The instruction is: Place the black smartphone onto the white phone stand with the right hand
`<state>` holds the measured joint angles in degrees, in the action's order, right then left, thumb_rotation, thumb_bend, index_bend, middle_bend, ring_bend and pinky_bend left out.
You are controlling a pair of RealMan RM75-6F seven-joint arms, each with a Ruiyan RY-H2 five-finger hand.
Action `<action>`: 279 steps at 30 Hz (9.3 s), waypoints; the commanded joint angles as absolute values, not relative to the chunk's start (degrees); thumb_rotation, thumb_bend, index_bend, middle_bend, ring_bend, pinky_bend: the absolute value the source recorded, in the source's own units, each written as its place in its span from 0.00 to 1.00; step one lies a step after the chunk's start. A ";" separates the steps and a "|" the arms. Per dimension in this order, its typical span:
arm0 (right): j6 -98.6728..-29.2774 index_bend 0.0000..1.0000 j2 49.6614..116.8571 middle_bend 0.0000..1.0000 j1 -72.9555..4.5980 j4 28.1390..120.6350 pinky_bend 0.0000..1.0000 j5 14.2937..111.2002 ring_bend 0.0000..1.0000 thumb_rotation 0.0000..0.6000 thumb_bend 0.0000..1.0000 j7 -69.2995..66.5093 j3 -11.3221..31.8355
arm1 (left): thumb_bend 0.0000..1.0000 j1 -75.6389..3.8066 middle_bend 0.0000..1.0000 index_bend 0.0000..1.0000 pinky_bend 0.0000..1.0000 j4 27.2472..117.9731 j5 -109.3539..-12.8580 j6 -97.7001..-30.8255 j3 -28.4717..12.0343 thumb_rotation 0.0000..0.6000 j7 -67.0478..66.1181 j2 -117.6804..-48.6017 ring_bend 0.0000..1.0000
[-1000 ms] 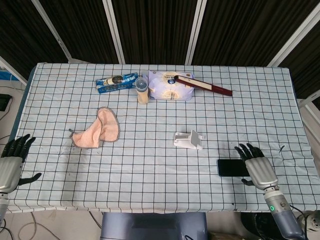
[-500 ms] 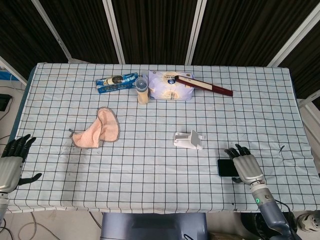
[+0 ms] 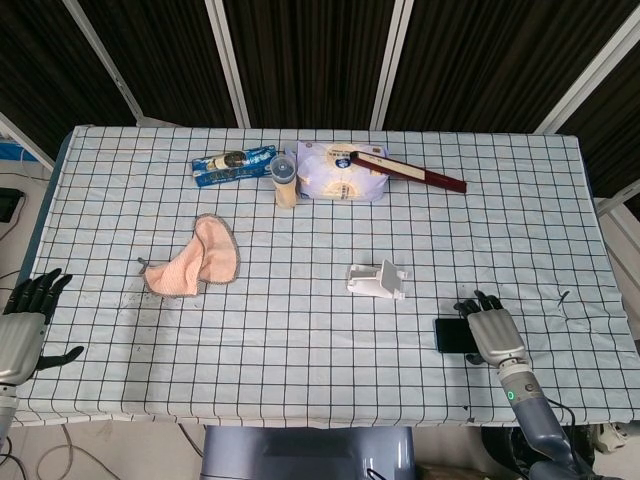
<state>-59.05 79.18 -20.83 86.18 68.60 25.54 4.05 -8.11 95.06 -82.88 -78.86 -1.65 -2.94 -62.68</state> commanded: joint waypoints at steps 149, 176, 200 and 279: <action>-64.64 0.74 104.01 0.61 -26.63 63.81 0.15 73.17 0.42 1.00 0.75 -49.59 19.77 | 0.00 -8.42 0.00 0.00 0.00 96.40 -81.01 -77.44 -1.79 1.00 -1.88 -62.30 0.00; -65.18 0.74 106.33 0.60 -27.09 59.78 0.15 74.27 0.39 1.00 0.74 -50.33 18.51 | 0.00 -8.48 0.00 0.00 0.00 96.41 -80.64 -77.33 -1.94 1.00 -1.80 -62.22 0.00; -65.40 0.66 106.62 0.50 -27.59 59.45 0.15 75.45 0.28 1.00 0.34 -48.01 17.36 | 0.00 -8.52 0.00 0.00 0.00 96.26 -80.67 -77.38 -2.04 1.00 -1.32 -62.10 0.00; -75.75 0.00 74.49 0.00 -16.02 86.20 0.14 82.46 0.00 1.00 0.01 -11.19 7.18 | 0.00 -7.93 0.00 0.00 0.00 95.08 -83.07 -79.86 -1.72 1.00 -2.61 -62.73 0.00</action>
<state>-71.31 78.87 -19.52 83.68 78.65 -18.32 10.60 -7.93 95.22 -82.97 -79.76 -1.71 -2.47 -62.63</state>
